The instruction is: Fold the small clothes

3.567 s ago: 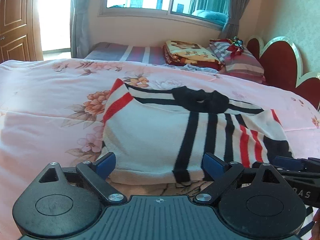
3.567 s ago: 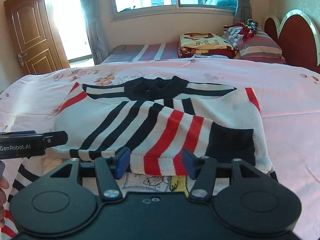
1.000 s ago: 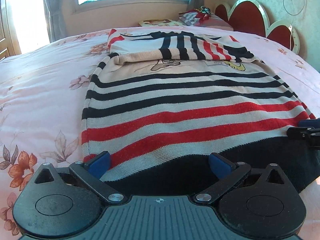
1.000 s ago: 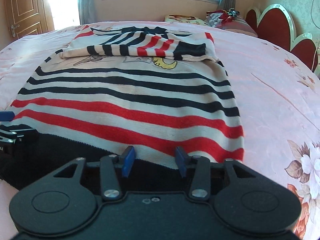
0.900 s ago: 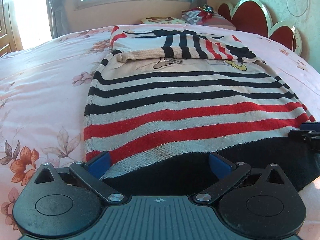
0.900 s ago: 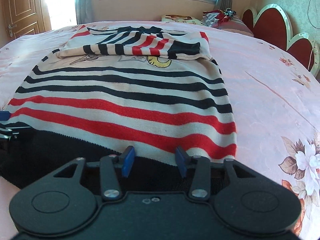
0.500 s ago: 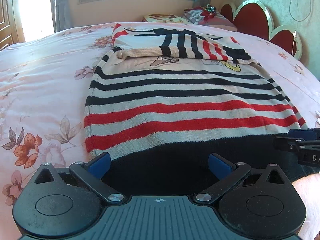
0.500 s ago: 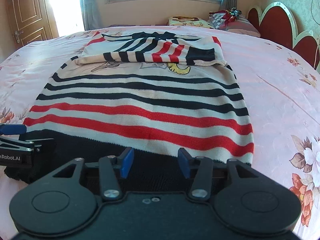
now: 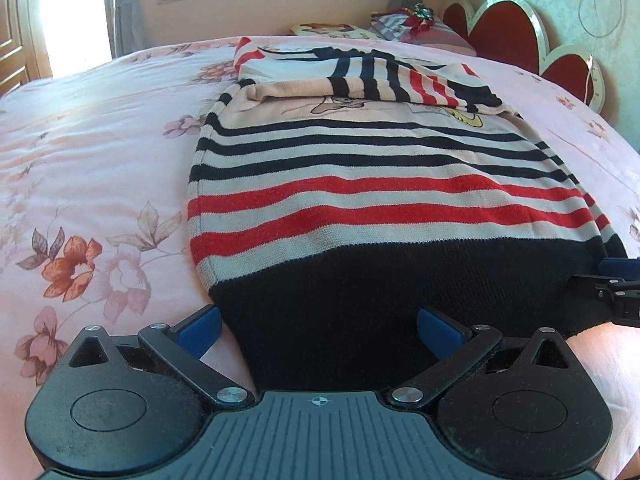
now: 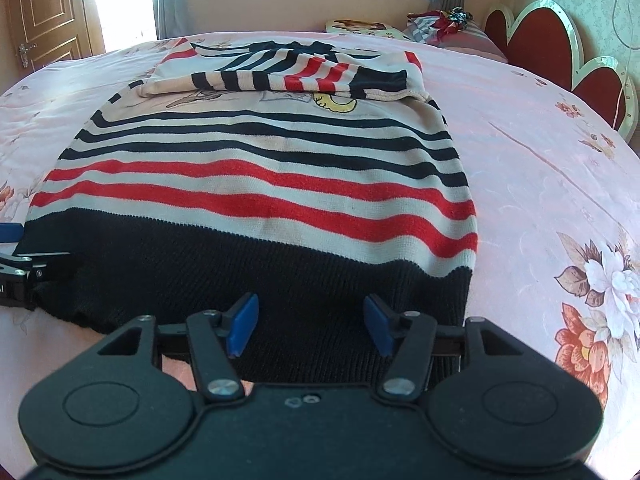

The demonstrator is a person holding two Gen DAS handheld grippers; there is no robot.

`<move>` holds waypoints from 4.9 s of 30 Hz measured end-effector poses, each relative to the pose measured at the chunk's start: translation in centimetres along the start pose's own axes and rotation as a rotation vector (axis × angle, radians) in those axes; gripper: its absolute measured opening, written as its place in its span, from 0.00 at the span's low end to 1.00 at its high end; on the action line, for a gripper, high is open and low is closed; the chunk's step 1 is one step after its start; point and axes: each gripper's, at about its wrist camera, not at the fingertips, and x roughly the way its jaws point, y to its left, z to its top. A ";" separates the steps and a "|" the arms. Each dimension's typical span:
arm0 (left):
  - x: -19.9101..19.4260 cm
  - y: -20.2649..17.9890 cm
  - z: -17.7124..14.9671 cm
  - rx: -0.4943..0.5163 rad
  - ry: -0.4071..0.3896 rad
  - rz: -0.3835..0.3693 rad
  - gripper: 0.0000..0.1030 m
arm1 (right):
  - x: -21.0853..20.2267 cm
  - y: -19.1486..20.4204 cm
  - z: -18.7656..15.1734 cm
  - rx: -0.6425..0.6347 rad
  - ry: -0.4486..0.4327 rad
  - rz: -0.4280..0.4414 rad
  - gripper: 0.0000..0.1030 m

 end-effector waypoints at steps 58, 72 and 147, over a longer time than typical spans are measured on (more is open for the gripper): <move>0.2 5.8 7.0 -0.356 -0.046 -0.422 0.11 | -2.6 -9.0 4.5 0.453 -0.067 0.240 0.10; 10.0 5.9 23.2 -0.430 -0.216 -0.388 0.11 | 7.0 -13.4 20.5 0.521 -0.259 0.353 0.10; 16.5 7.5 24.3 -0.211 -0.166 0.122 0.85 | 18.7 -6.5 24.5 -0.019 -0.108 0.014 0.36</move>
